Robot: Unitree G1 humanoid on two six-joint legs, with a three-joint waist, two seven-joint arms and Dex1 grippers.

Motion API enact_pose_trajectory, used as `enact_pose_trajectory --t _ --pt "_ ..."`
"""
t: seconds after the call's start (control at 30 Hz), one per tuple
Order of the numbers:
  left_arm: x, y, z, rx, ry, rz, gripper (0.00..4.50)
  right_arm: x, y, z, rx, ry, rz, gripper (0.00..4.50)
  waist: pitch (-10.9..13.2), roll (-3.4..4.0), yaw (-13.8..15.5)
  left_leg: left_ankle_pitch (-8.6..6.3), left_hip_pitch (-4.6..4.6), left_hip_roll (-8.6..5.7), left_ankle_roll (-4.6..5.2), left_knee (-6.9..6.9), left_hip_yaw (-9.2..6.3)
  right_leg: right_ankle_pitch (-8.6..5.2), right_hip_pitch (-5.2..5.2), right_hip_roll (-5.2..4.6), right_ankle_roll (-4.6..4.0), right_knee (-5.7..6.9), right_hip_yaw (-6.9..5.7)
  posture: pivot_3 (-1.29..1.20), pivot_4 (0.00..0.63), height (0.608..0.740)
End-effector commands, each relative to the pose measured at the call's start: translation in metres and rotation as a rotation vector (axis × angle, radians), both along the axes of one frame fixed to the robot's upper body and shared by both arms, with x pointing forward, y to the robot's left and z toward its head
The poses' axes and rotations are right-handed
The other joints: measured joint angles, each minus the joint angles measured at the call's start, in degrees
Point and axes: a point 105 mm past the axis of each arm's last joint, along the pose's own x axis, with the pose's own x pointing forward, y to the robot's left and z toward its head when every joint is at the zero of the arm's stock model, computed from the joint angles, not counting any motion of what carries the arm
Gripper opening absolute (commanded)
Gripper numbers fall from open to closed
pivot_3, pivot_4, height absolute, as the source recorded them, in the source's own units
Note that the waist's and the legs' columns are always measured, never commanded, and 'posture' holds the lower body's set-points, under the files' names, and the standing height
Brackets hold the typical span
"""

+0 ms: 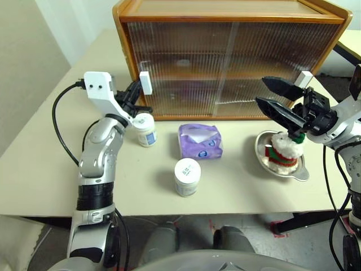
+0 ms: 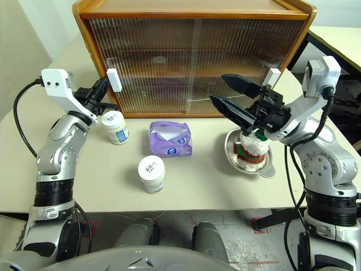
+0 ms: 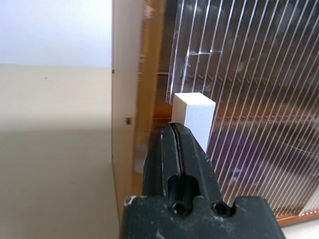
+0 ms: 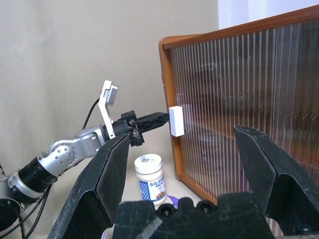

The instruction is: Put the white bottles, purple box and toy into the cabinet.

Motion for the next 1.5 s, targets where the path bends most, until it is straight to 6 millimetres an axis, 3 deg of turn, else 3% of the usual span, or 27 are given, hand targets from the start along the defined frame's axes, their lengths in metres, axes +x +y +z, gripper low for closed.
enact_pose_trajectory --t 0.03,0.63,1.0,1.5 --pt "0.004 -0.015 -0.004 0.017 0.012 -0.053 0.04 0.000 -0.003 0.005 0.008 -0.030 -0.021 4.50 0.0 0.00 0.0 0.00 0.00 0.00 0.00 0.00 0.00 0.00 0.00 0.01 0.00 0.00 0.00 -0.04 0.000 0.740" --pt "0.015 -0.090 0.007 0.054 0.006 -0.350 0.04 0.002 -0.011 0.006 -0.008 -0.035 -0.050 4.50 0.0 0.00 -1.4 0.17 -0.03 -0.02 0.29 0.09 0.04 0.05 0.02 0.02 0.07 0.00 0.05 -0.08 0.000 0.740" --pt "0.023 -0.109 -0.006 0.093 0.042 -0.424 0.04 0.000 -0.015 0.010 -0.014 -0.048 -0.074 4.50 0.0 0.03 -2.2 0.20 -0.03 -0.02 0.35 0.20 0.06 0.07 0.03 0.04 0.09 0.04 0.09 -0.10 0.000 0.740" --pt "0.030 -0.138 -0.006 0.087 0.027 -0.498 0.04 -0.004 -0.018 0.007 -0.007 -0.044 -0.106 4.50 0.0 0.03 -3.3 0.10 -0.13 -0.01 0.18 0.63 0.10 0.11 0.11 0.04 0.26 0.05 0.10 -0.15 0.000 0.740"
